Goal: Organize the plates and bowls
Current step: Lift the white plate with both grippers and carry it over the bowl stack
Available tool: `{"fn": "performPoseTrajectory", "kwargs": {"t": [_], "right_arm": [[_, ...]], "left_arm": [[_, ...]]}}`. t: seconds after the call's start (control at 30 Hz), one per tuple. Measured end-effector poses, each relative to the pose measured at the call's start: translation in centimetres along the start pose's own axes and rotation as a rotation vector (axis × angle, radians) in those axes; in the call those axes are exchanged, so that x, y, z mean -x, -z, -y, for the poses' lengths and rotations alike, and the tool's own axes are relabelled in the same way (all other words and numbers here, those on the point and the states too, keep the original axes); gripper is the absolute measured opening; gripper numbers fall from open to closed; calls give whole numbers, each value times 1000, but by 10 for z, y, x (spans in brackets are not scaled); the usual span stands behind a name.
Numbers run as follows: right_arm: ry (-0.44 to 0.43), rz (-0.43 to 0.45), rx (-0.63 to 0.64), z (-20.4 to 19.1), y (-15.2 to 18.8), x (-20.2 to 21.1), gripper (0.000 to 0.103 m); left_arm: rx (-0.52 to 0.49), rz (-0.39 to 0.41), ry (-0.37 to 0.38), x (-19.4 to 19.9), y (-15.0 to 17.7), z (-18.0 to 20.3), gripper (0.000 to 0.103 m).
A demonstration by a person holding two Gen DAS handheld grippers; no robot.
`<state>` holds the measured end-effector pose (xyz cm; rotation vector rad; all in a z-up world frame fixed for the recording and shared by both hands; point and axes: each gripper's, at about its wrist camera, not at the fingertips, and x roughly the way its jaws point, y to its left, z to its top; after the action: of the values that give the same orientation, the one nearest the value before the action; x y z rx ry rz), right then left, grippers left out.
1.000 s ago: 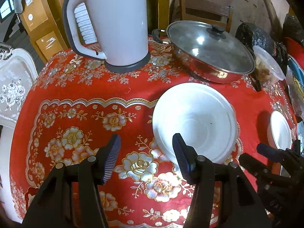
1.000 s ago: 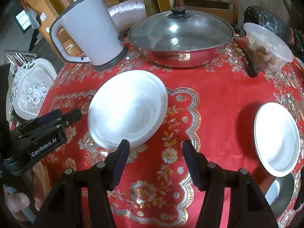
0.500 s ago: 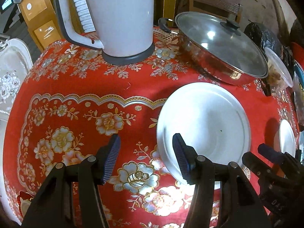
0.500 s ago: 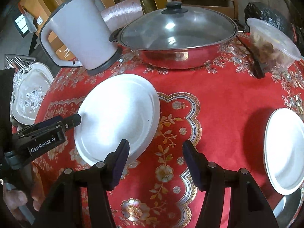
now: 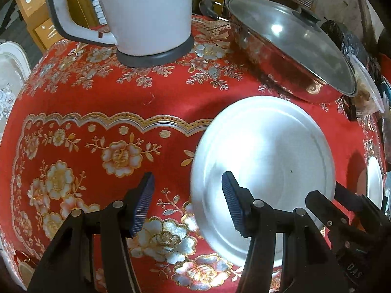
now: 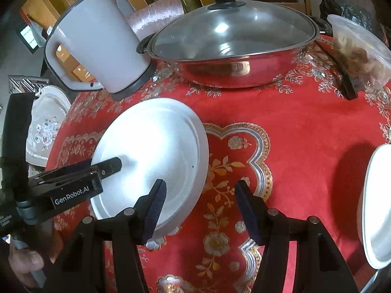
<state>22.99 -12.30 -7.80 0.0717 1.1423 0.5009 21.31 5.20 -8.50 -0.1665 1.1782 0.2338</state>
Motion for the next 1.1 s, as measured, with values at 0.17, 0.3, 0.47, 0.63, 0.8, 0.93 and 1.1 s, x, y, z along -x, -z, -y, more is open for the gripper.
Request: {"fn": "performPoseTrajectory", "kwargs": {"t": [0.17, 0.3, 0.47, 0.63, 0.8, 0.93, 1.1], "right_arm": [[-17, -10, -2, 1, -1, -11, 46], [-29, -14, -6, 1, -1, -15, 40], [-37, -13, 1, 0, -1, -16, 27], [-63, -32, -15, 2, 0, -18, 14], [-87, -38, -40, 6, 2, -12, 13], [-95, -37, -58, 10, 4, -3, 11], [-104, -23, -66, 12, 7, 14, 10]], "left_arm": [[9, -16, 2, -8, -3, 3, 56], [5, -27, 0, -13, -4, 6, 56], [-5, -30, -3, -17, -6, 10, 56], [-24, -21, -7, -17, -3, 15, 55], [-20, 0, 12, -12, 0, 16, 55], [-31, -12, 17, -6, 8, 17, 55], [-55, -11, 9, 5, 16, 18, 51]]}}
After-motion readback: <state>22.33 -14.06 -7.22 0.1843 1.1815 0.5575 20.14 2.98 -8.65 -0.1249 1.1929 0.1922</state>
